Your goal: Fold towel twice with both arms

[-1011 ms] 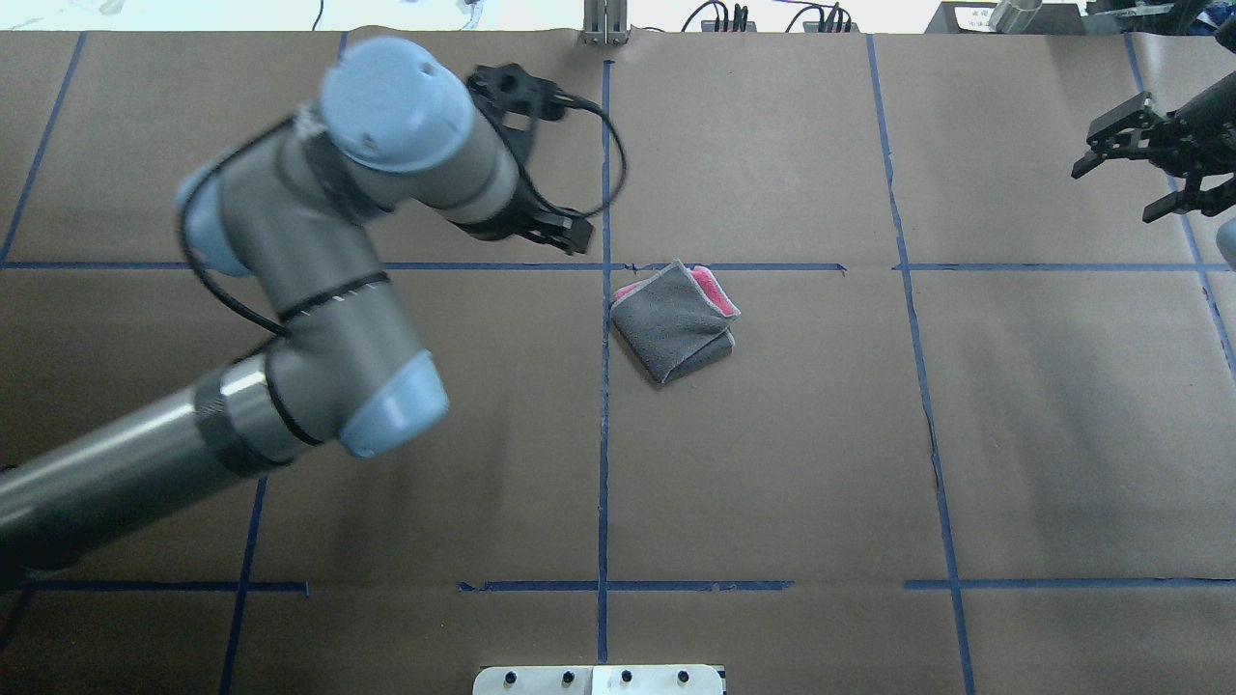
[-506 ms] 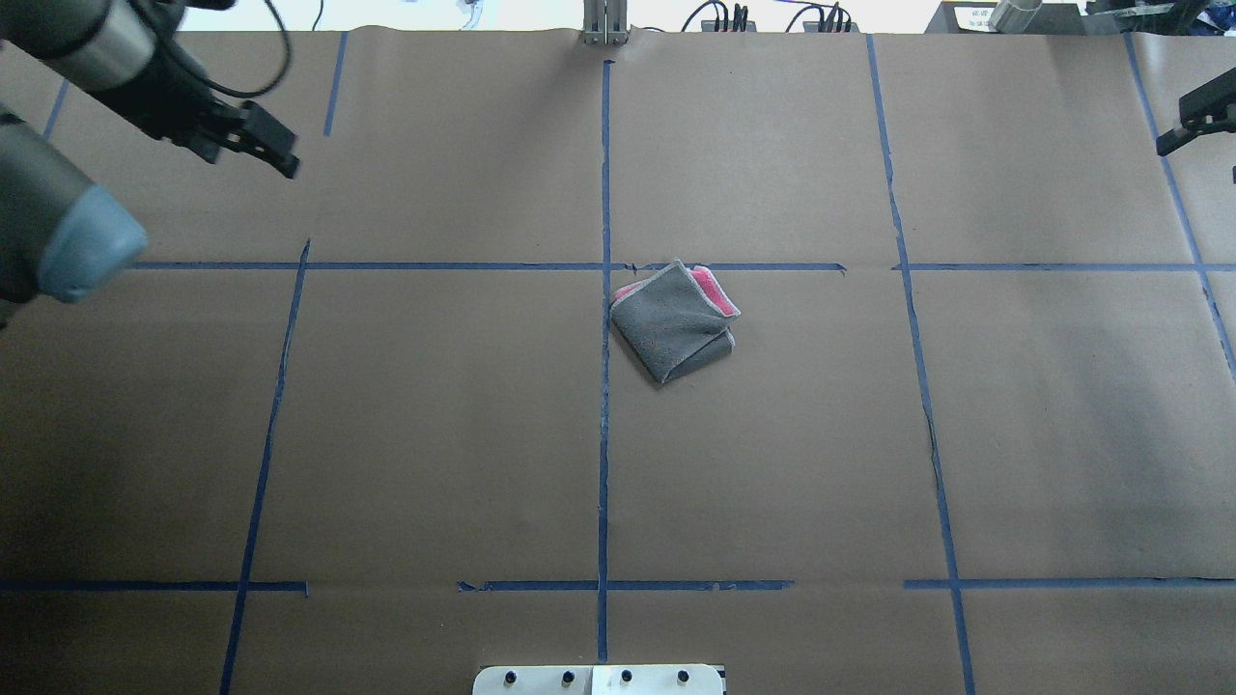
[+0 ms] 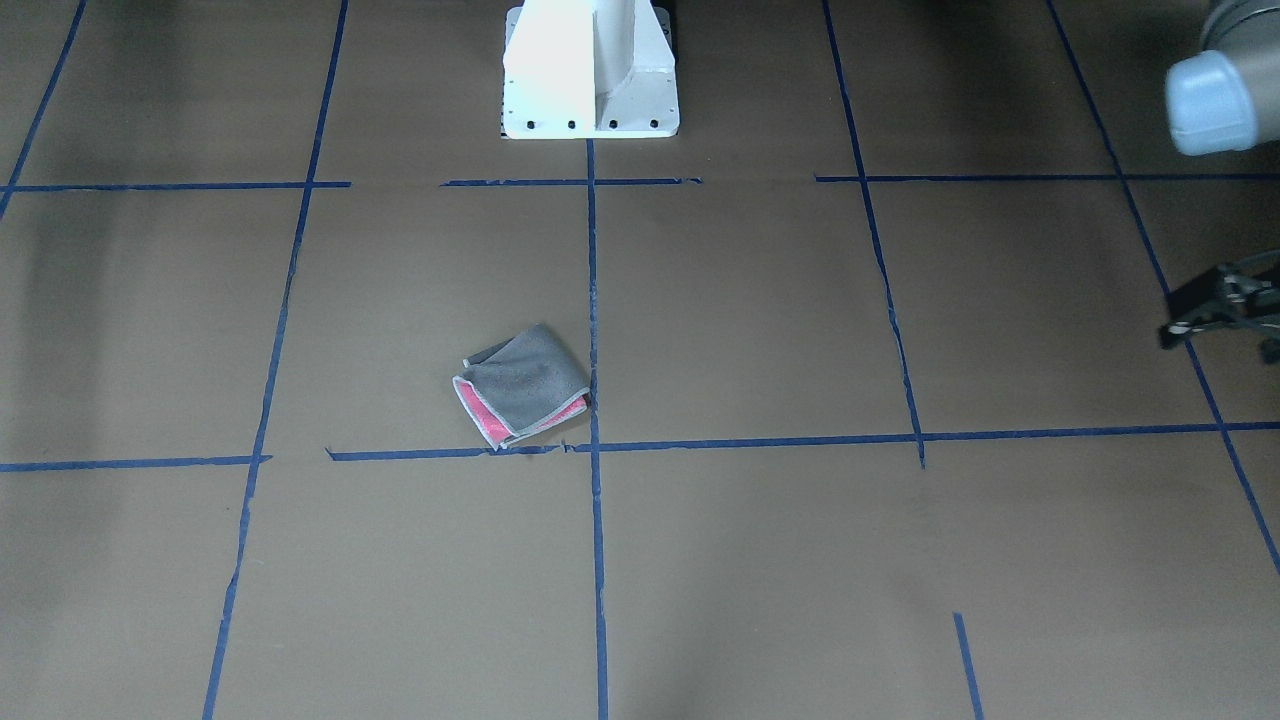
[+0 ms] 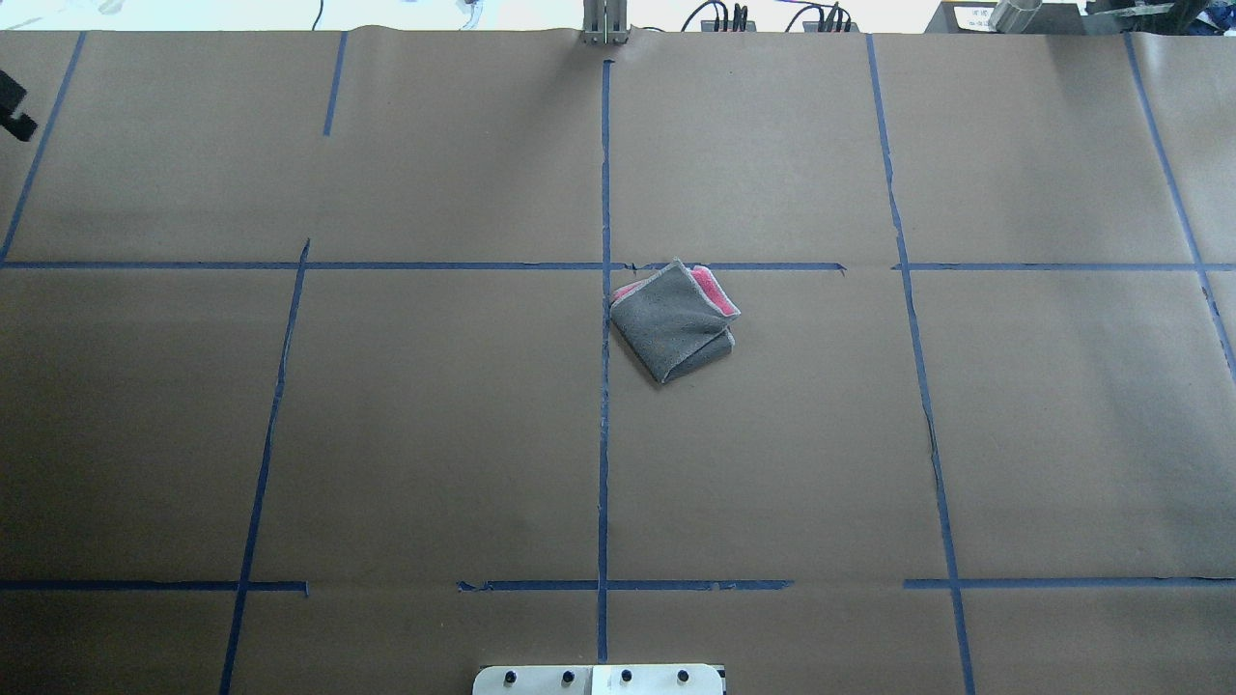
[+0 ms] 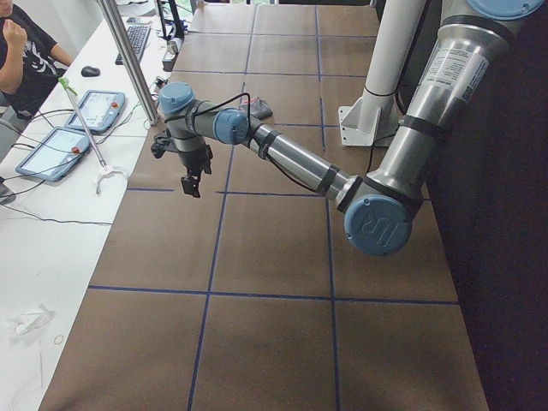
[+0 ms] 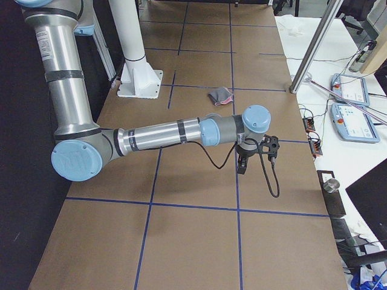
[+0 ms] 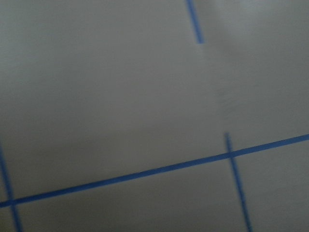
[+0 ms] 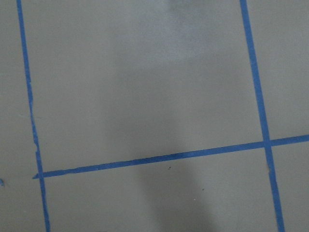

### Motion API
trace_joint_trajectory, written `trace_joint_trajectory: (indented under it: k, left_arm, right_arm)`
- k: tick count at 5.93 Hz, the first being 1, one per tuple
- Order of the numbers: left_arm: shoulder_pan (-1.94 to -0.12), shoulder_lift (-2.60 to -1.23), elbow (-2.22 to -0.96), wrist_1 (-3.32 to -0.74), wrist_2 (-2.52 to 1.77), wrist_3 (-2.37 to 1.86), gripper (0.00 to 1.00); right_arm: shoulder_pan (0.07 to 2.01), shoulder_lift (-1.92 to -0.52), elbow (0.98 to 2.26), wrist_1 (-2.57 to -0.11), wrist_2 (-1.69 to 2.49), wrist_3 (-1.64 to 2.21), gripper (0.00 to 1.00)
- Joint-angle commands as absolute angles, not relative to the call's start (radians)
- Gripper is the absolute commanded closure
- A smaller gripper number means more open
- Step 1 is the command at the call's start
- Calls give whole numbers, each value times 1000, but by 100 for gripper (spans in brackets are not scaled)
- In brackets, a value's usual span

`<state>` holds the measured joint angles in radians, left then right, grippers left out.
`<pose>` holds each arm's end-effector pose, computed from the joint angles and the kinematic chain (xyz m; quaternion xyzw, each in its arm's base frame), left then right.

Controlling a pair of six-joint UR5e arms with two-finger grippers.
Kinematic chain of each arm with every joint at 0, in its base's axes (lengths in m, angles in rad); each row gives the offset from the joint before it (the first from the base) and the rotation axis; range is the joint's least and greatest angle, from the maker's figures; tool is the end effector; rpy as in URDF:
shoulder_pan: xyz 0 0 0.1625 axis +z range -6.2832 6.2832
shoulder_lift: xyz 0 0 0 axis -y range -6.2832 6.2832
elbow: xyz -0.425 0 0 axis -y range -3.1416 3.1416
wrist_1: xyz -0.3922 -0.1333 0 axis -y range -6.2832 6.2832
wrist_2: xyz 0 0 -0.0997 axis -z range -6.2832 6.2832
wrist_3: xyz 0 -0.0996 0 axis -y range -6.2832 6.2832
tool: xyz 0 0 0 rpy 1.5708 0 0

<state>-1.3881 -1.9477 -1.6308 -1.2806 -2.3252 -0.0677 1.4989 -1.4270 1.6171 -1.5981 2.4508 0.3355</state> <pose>0.0488 -0.6225 0.4489 0.0217 0.3730 0.0802 0.9241 0.0165 -0.5573 0.5555 -0.0138 -0.4306 0.0842 0.8985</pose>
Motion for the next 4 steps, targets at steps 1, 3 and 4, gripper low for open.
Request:
trace_joint_trajectory:
  k: [1, 3, 4]
  left_arm:
    - [-1483, -1930, -1458, -1264, -2330, 143, 0]
    - [-1544, -1878, -1352, -1332, -2348, 248, 0]
    - [-1554, -1840, -1315, -1409, -2349, 249, 0]
  right_arm:
    - [1519, -1498, 1615, -1603, 2370, 220, 0]
    - [1535, -1566, 1588, -1598, 2295, 58, 0]
    - [1540, -1595, 1580, -1592, 2304, 57, 0]
